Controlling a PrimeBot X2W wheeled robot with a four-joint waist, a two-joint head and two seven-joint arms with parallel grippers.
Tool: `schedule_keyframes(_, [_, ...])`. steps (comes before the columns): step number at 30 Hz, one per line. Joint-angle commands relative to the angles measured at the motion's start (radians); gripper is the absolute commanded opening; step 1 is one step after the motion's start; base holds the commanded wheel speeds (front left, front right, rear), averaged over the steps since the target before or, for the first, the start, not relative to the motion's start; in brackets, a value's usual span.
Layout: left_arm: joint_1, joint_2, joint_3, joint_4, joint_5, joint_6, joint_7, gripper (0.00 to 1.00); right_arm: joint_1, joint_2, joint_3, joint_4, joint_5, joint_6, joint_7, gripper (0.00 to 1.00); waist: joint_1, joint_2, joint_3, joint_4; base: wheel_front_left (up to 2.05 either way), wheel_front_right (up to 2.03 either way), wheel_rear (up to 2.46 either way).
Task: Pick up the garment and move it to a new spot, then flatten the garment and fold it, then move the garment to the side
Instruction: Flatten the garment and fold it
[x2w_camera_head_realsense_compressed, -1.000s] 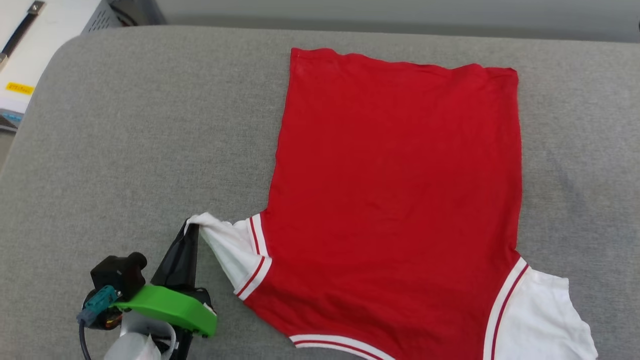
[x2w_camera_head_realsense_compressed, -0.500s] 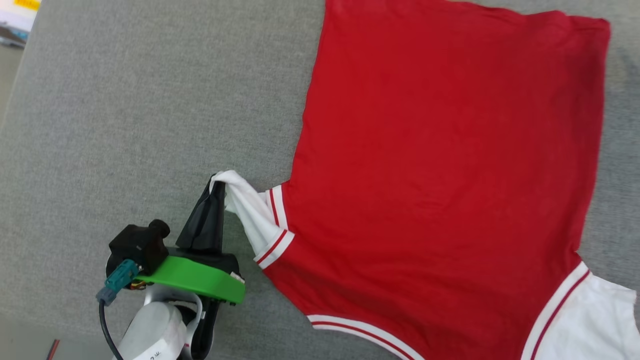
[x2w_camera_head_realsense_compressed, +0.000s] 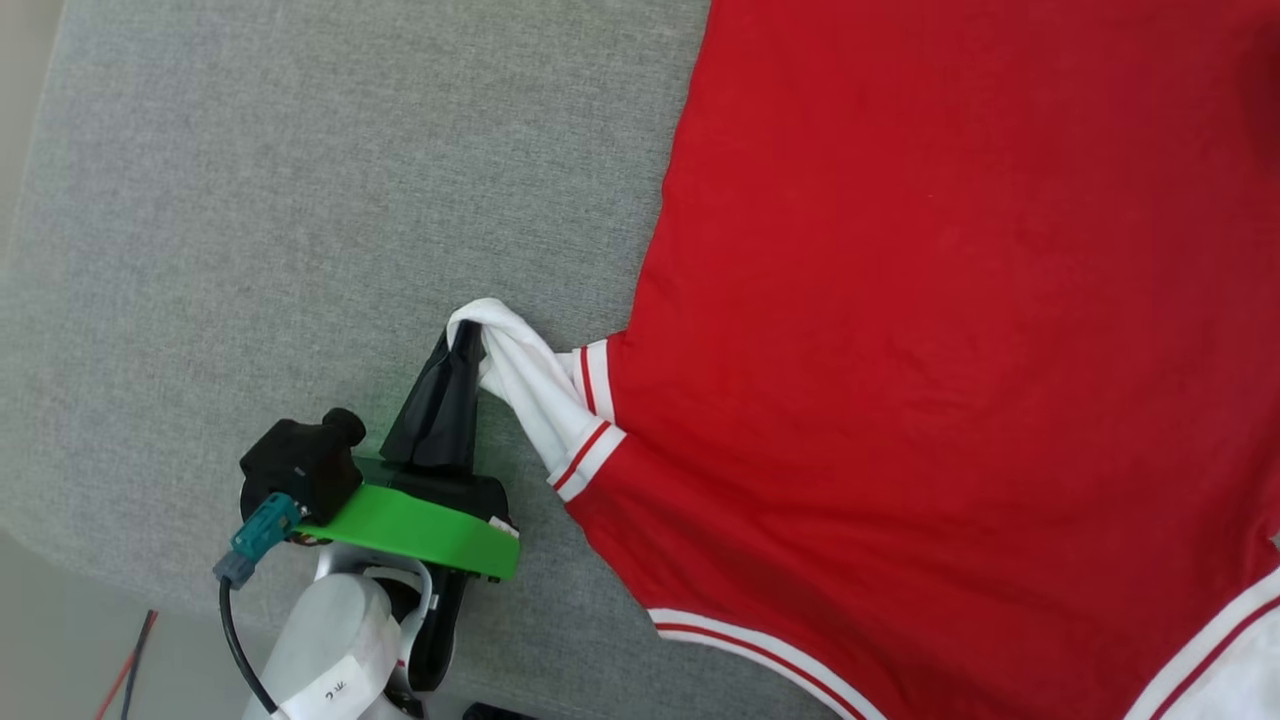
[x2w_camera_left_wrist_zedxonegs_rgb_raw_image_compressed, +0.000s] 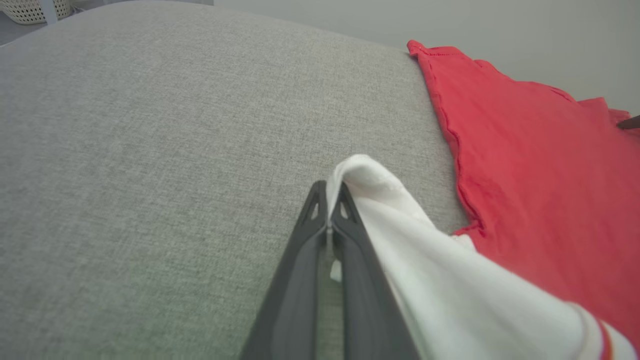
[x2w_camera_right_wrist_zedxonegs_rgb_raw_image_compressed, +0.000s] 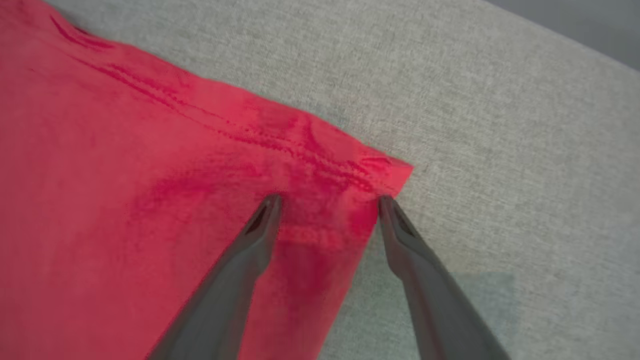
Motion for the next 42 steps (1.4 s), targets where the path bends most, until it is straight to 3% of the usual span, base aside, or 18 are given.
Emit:
schedule_keyframes(1, [-0.022,-0.01,0.004,0.001,0.008,-0.007,-0.006,0.0,-0.007,0.008,0.002,0.021,0.004,-0.001,-0.013,1.0,-0.0002,-0.0001,0.024,0.025,0.0,0.0,0.0])
schedule_keyframes(8, [-0.028,-0.029,0.013,0.019,0.028,-0.018,-0.006,0.0,0.077,0.006,0.034,0.11,0.01,-0.001,-0.02,1.0,-0.0002,-0.0001,0.019,0.031,0.0,0.0,0.0])
schedule_keyframes(9, [-0.026,-0.029,0.016,0.02,0.03,-0.019,-0.006,0.0,0.08,0.005,0.038,0.112,0.011,-0.001,-0.026,0.47,-0.0002,-0.0001,0.016,0.027,0.0,0.0,0.0])
schedule_keyframes(10, [-0.025,-0.029,0.019,0.022,0.033,-0.019,-0.006,0.0,0.082,0.002,0.042,0.112,0.009,-0.001,-0.036,0.0,-0.0002,-0.0001,0.013,0.025,0.0,0.0,0.0])
schedule_keyframes(20, [0.008,-0.022,0.048,0.052,0.046,-0.023,-0.006,0.0,0.05,-0.012,0.114,0.055,0.017,-0.001,-0.157,0.0,-0.0002,-0.0001,-0.099,-0.025,0.0,0.0,0.0])
schedule_keyframes(27, [0.078,-0.008,0.071,0.076,0.05,-0.024,-0.006,0.0,0.115,-0.119,0.2,-0.079,0.08,-0.001,-0.234,0.0,-0.0002,-0.0001,-0.221,-0.063,0.0,0.0,0.0])
schedule_keyframes(35, [0.17,0.012,0.118,0.072,0.052,-0.02,-0.006,0.0,0.313,-0.276,0.197,-0.275,0.174,-0.001,-0.314,0.0,-0.0002,-0.0001,-0.318,-0.129,0.0,0.0,0.0])
schedule_keyframes(42, [0.238,0.035,0.157,0.052,0.05,-0.007,-0.006,0.0,0.566,-0.305,0.107,-0.393,0.197,-0.001,-0.375,0.0,-0.0002,-0.0001,-0.36,-0.216,0.0,0.0,0.0])
